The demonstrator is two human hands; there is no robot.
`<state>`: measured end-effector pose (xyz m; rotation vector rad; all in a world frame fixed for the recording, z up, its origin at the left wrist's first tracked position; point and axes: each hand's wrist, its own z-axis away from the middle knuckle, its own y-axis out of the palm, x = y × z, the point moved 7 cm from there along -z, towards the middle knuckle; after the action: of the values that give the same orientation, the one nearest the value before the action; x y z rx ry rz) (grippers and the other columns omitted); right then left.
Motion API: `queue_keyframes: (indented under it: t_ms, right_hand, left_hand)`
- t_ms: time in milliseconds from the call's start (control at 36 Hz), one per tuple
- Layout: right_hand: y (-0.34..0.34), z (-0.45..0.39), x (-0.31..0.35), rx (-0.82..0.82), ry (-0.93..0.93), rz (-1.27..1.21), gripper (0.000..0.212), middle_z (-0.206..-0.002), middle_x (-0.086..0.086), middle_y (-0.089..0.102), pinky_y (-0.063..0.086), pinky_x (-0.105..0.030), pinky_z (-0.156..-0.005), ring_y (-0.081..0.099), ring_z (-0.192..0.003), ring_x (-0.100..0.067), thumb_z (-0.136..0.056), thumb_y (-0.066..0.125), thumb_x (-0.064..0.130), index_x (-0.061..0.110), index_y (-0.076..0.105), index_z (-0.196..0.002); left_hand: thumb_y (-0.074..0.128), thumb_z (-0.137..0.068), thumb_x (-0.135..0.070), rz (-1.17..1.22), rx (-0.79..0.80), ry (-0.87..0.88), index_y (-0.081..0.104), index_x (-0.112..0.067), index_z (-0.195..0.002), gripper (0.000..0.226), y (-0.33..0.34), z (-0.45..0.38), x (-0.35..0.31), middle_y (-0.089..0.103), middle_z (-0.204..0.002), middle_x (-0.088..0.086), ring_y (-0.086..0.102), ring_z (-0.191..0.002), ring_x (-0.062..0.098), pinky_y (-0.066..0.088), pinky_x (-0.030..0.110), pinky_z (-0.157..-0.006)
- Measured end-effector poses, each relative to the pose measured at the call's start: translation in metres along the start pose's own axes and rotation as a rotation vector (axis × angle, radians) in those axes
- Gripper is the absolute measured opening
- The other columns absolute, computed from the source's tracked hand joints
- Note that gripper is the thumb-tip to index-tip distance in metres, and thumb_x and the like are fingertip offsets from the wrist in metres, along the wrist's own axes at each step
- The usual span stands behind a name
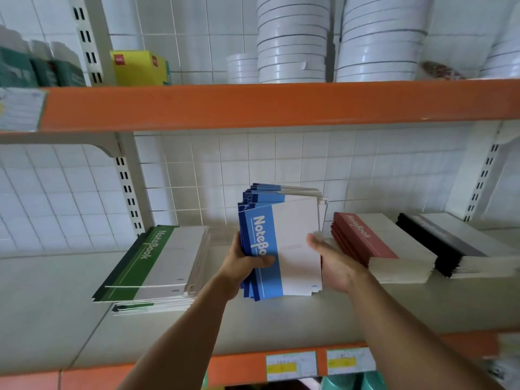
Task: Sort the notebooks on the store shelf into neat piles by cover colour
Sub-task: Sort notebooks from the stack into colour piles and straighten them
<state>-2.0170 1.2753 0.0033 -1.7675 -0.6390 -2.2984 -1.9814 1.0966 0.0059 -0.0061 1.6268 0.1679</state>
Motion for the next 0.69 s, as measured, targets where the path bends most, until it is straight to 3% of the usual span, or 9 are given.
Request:
queue_keyframes:
  t_ms: [83, 139, 222, 278, 333, 444, 528, 639, 694]
  right_hand:
    - [-0.005, -0.003, 0.006, -0.056, 0.026, -0.202, 0.067, -0.120, -0.011, 0.066, 0.046, -0.045, -0.088, 0.063, -0.109, -0.028, -0.088, 0.034, 0.069, 0.017, 0.059, -0.124]
    - [-0.001, -0.001, 0.016, -0.094, 0.010, -0.186, 0.080, -0.121, -0.011, 0.066, 0.046, -0.043, -0.087, 0.062, -0.111, -0.029, -0.085, 0.025, 0.077, 0.018, 0.057, -0.128]
    - [0.011, 0.023, 0.033, -0.219, -0.014, 0.021, 0.067, -0.116, -0.010, 0.067, 0.051, -0.026, -0.074, 0.064, -0.095, -0.020, -0.092, 0.028, 0.068, 0.016, 0.061, -0.118]
    - [0.009, 0.028, 0.046, -0.376, -0.109, 0.110, 0.058, -0.137, -0.008, 0.051, 0.037, -0.022, -0.100, 0.050, -0.122, -0.024, -0.099, 0.026, 0.056, 0.016, 0.049, -0.134]
    - [0.011, 0.024, 0.062, -0.537, -0.261, 0.240, 0.066, -0.153, -0.004, 0.032, 0.015, -0.035, -0.116, 0.028, -0.141, -0.023, -0.099, 0.022, 0.059, 0.017, 0.034, -0.147]
    - [0.037, 0.030, 0.102, -0.850, -0.686, 0.729, 0.074, -0.148, 0.002, 0.042, 0.006, -0.046, -0.117, 0.031, -0.141, -0.020, -0.087, 0.017, 0.063, 0.021, 0.038, -0.145]
    - [0.089, 0.037, 0.122, -0.747, -0.978, 1.229, 0.072, -0.145, 0.005, 0.045, 0.003, -0.051, -0.115, 0.035, -0.139, -0.022, -0.093, 0.012, 0.062, 0.020, 0.044, -0.142]
    - [0.123, 0.024, 0.101, -0.423, -0.924, 1.587, 0.102, -0.147, 0.006, 0.044, -0.004, -0.048, -0.115, 0.036, -0.139, -0.015, -0.079, -0.022, 0.069, 0.023, 0.045, -0.141]
    - [0.128, 0.023, 0.093, -0.357, -0.910, 1.597, 0.104, -0.148, 0.006, 0.042, 0.000, -0.044, -0.117, 0.035, -0.139, -0.013, -0.076, -0.019, 0.073, 0.022, 0.044, -0.142]
  left_hand:
    - [0.084, -0.059, -0.013, 0.043, -0.002, 0.023, 0.046, -0.021, -0.124, 0.076, 0.000, 0.000, -0.013, 0.064, -0.112, 0.008, 0.064, -0.098, 0.024, 0.054, 0.035, -0.077]
    - [0.080, -0.060, -0.020, 0.078, -0.024, 0.029, 0.047, -0.020, -0.126, 0.073, 0.001, -0.002, -0.021, 0.065, -0.114, 0.007, 0.065, -0.099, 0.024, 0.054, 0.037, -0.078]
    - [0.080, -0.069, -0.009, 0.070, -0.058, 0.014, 0.045, -0.021, -0.125, 0.067, 0.005, -0.003, -0.022, 0.065, -0.111, 0.006, 0.065, -0.097, 0.024, 0.055, 0.039, -0.077]
    - [0.078, -0.070, 0.002, 0.077, -0.075, 0.003, 0.044, -0.020, -0.124, 0.067, 0.004, -0.003, -0.019, 0.064, -0.110, 0.007, 0.064, -0.096, 0.026, 0.055, 0.041, -0.074]
    - [0.075, -0.069, 0.008, 0.092, -0.079, -0.006, 0.044, -0.017, -0.125, 0.070, 0.001, -0.005, -0.018, 0.063, -0.112, 0.010, 0.063, -0.095, 0.028, 0.054, 0.043, -0.072]
    - [0.072, -0.068, 0.013, 0.124, -0.062, -0.012, 0.043, -0.016, -0.127, 0.072, 0.000, -0.007, -0.018, 0.062, -0.116, 0.013, 0.064, -0.094, 0.029, 0.054, 0.042, -0.068]
    - [0.070, -0.069, 0.014, 0.122, -0.047, 0.000, 0.043, -0.016, -0.128, 0.072, 0.000, -0.008, -0.017, 0.062, -0.116, 0.014, 0.064, -0.093, 0.028, 0.053, 0.038, -0.065]
    - [0.067, -0.074, 0.013, 0.047, -0.007, 0.045, 0.045, -0.020, -0.125, 0.064, 0.002, -0.009, -0.023, 0.064, -0.115, 0.016, 0.067, -0.089, 0.022, 0.053, 0.029, -0.064]
    - [0.064, -0.080, 0.010, 0.009, 0.019, 0.081, 0.047, -0.025, -0.118, 0.054, 0.004, -0.007, -0.030, 0.066, -0.108, 0.011, 0.068, -0.082, 0.014, 0.053, 0.022, -0.062]
